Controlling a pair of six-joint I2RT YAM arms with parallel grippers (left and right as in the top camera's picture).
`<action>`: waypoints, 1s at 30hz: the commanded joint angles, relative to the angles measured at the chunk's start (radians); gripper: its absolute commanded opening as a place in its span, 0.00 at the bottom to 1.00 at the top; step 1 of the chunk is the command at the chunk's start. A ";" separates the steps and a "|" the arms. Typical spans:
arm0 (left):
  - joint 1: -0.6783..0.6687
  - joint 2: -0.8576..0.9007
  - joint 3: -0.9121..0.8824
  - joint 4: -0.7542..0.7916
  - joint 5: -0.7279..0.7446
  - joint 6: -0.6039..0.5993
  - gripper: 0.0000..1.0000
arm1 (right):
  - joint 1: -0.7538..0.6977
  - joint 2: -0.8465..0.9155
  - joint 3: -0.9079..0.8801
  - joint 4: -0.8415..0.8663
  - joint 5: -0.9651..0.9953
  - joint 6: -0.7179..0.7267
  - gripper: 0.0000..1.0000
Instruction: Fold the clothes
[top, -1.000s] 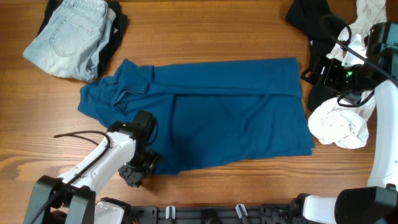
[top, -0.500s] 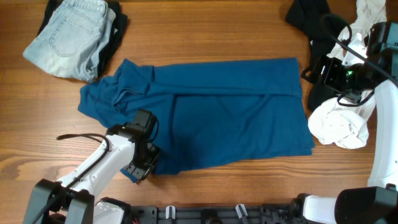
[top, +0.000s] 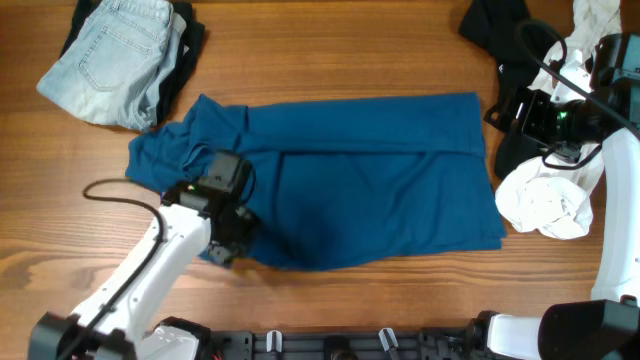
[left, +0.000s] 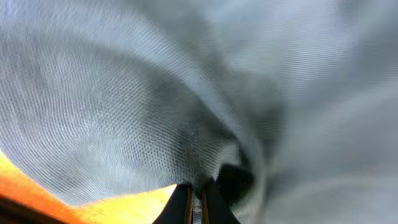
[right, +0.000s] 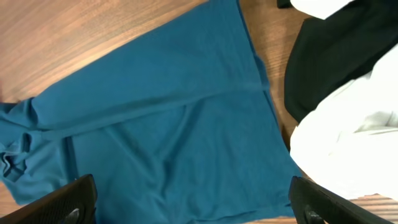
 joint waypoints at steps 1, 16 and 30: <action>-0.001 -0.029 0.066 -0.003 -0.051 0.073 0.04 | -0.001 0.001 -0.006 0.003 -0.024 0.013 1.00; 0.046 -0.022 0.077 0.389 -0.305 0.166 0.12 | -0.001 0.002 -0.006 0.007 -0.024 0.013 1.00; 0.073 -0.038 0.137 0.296 -0.175 0.396 0.89 | -0.001 0.004 -0.006 0.008 -0.024 0.011 1.00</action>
